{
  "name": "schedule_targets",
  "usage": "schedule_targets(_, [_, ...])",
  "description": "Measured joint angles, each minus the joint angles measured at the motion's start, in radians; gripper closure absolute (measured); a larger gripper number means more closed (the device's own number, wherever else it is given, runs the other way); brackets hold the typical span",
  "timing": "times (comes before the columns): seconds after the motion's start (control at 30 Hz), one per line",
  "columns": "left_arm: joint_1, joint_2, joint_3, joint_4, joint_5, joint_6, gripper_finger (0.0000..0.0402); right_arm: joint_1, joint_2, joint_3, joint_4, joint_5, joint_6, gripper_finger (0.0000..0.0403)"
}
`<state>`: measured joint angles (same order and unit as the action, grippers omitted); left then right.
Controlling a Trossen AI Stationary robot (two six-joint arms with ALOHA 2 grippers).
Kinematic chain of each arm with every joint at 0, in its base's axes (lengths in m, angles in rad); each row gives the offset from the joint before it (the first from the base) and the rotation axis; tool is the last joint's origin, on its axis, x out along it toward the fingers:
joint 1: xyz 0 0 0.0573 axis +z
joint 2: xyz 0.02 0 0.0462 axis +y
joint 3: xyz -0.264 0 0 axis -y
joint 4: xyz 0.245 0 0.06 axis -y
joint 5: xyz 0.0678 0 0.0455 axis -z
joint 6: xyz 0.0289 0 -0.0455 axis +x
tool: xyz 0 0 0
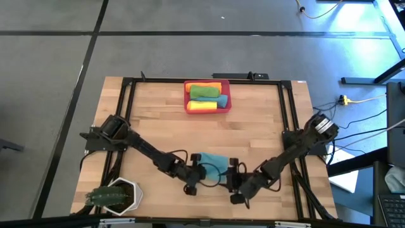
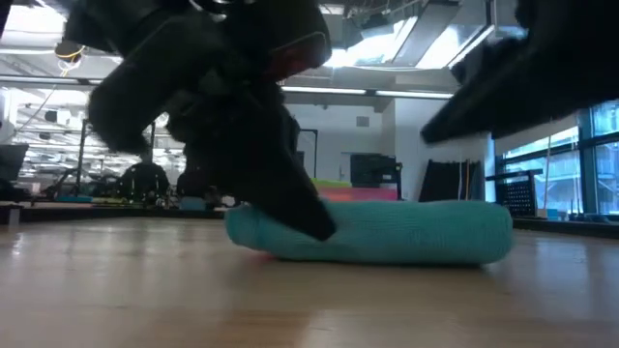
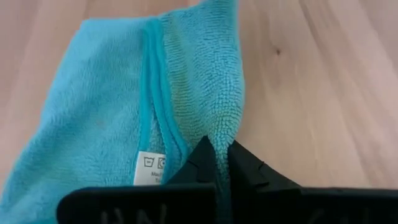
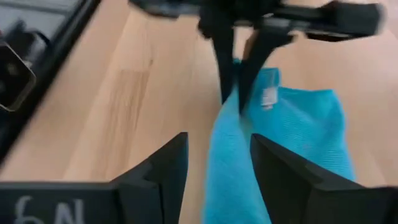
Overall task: Roll microfiber towels into tight, uniform cylinder then place into a basket
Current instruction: Roll the blue microfiber cloth
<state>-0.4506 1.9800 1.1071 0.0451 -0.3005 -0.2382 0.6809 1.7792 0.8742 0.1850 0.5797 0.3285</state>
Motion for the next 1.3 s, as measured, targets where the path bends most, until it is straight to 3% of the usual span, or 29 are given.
schedule_targets(0.33, [0.055,0.0,0.001,0.004,0.158,-0.127,0.0401,0.013,0.136,0.044,0.002,0.03,-0.067,0.0177])
schedule_targets(0.63, [0.058,-0.001,0.001,0.029,0.233,-0.129,0.0401,0.012,0.15,0.059,-0.1,0.093,-0.075,0.0173])
schedule_targets(0.93, [0.058,-0.001,0.002,0.064,0.274,-0.146,0.0401,0.016,0.15,0.059,-0.1,0.092,-0.072,0.0203])
schedule_targets(1.3, [0.058,-0.001,0.002,0.069,0.32,-0.141,0.0401,0.016,0.15,0.059,-0.099,0.046,-0.019,0.0285])
